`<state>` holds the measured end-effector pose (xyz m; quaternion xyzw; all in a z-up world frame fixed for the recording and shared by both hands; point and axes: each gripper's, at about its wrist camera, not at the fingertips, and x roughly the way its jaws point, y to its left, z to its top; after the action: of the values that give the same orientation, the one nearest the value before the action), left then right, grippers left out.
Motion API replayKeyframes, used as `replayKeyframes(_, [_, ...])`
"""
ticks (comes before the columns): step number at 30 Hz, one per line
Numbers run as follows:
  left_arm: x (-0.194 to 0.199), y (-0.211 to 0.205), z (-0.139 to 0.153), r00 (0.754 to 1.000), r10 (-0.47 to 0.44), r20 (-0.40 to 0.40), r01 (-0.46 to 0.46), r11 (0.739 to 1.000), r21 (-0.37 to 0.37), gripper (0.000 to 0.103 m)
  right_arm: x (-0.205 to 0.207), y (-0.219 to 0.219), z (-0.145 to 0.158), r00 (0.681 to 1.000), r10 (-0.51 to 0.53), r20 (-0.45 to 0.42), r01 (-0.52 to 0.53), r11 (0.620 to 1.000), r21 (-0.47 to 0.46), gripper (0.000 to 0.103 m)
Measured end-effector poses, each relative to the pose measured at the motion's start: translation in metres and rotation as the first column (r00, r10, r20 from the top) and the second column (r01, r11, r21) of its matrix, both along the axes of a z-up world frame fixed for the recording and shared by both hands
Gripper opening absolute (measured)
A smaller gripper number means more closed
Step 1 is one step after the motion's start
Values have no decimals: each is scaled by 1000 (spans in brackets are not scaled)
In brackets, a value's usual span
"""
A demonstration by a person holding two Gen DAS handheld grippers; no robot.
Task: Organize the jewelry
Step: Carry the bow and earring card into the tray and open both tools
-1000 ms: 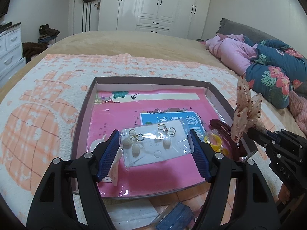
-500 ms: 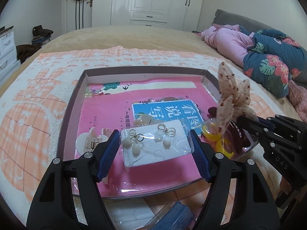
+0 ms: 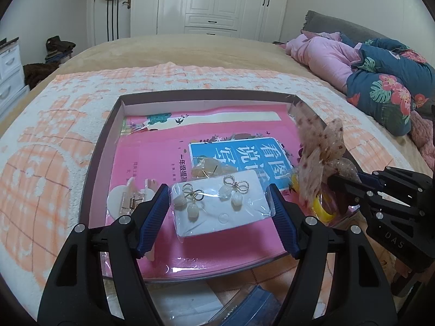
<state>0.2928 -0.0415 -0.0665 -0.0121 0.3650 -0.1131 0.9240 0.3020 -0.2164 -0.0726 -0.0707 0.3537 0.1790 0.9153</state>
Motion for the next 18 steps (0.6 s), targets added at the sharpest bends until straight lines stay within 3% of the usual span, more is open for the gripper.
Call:
replayKeyframes(11, [0, 2, 0, 1000, 2, 0, -2, 1000, -3, 63, -8, -11, 4, 1000, -29, 3, 29, 999, 29, 42])
replayKeyframes(18, [-2, 2, 0, 1000, 3, 1, -3, 1000, 0, 70, -16, -21, 10, 998, -58, 17, 57, 997, 41, 54])
